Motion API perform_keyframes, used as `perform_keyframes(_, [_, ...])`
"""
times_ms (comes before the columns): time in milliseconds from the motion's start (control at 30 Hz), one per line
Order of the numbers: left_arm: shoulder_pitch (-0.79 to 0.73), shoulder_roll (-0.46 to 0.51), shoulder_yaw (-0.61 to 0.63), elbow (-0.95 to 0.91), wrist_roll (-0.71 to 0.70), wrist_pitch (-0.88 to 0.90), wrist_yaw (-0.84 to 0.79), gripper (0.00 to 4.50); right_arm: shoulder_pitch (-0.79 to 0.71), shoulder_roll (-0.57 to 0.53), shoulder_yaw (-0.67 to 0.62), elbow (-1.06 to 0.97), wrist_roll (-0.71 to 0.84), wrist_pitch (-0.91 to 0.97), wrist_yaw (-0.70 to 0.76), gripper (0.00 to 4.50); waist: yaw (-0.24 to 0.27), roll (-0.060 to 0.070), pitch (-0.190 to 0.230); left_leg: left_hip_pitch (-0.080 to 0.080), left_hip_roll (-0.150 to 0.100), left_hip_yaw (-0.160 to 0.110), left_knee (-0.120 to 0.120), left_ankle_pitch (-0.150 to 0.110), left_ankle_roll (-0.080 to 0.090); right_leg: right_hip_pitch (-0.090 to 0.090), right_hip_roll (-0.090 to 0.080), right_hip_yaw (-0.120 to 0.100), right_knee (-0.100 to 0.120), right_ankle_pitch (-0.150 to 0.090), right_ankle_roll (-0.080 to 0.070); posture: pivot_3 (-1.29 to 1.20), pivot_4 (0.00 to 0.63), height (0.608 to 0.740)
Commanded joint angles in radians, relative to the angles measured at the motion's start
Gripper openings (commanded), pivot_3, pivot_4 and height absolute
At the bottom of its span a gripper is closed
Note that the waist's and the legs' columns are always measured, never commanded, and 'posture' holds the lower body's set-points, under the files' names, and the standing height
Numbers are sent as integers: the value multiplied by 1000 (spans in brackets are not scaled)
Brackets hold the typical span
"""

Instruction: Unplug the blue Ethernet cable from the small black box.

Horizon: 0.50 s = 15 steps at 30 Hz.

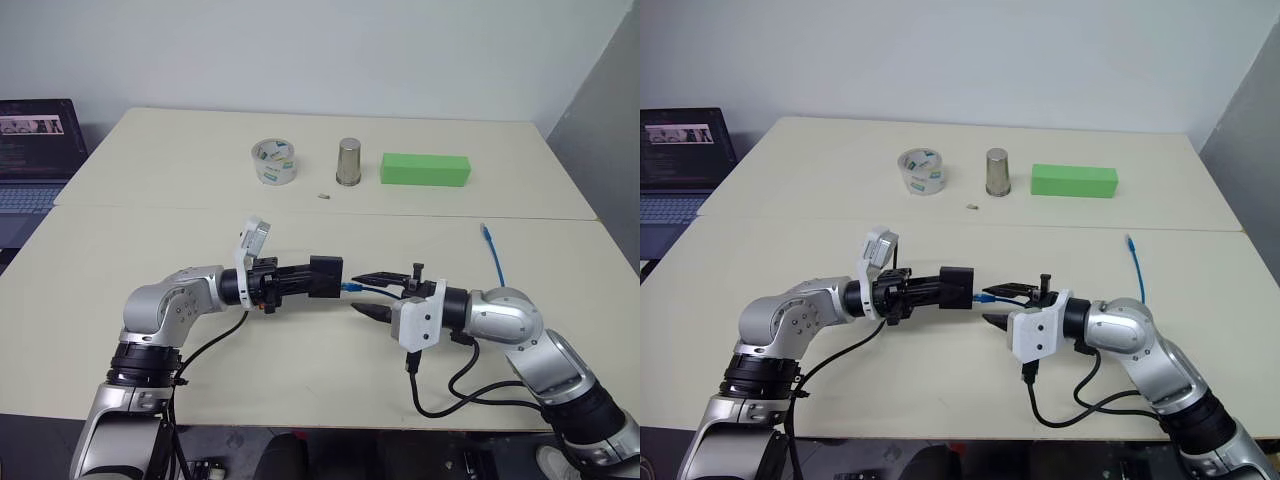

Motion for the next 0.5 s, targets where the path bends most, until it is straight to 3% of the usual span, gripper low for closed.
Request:
perform_keyframes(33, [-36, 16, -15, -30, -1, -28, -54, 795, 5, 8, -104, -168, 270, 349, 14, 2607, 0, 0, 0, 0, 0, 0, 0, 0, 0, 0, 0, 0, 0, 0, 0, 0, 150, 740])
perform_keyframes(233, [-68, 13, -28, -51, -12, -29, -95, 795, 15, 27, -180, -208, 537, 706, -25, 2607, 0, 0, 0, 0, 0, -1, 0, 0, 0, 1, 0, -1, -1, 0, 0, 0, 150, 740])
perform_keyframes(500, [-71, 18, -32, -85, -16, -27, -118, 795, -20, 73, -257, -153, 711, 880, -81, 2607, -1, 0, 0, 0, -1, -1, 0, 0, 0, 1, 0, 0, -1, 0, 0, 0, 150, 740])
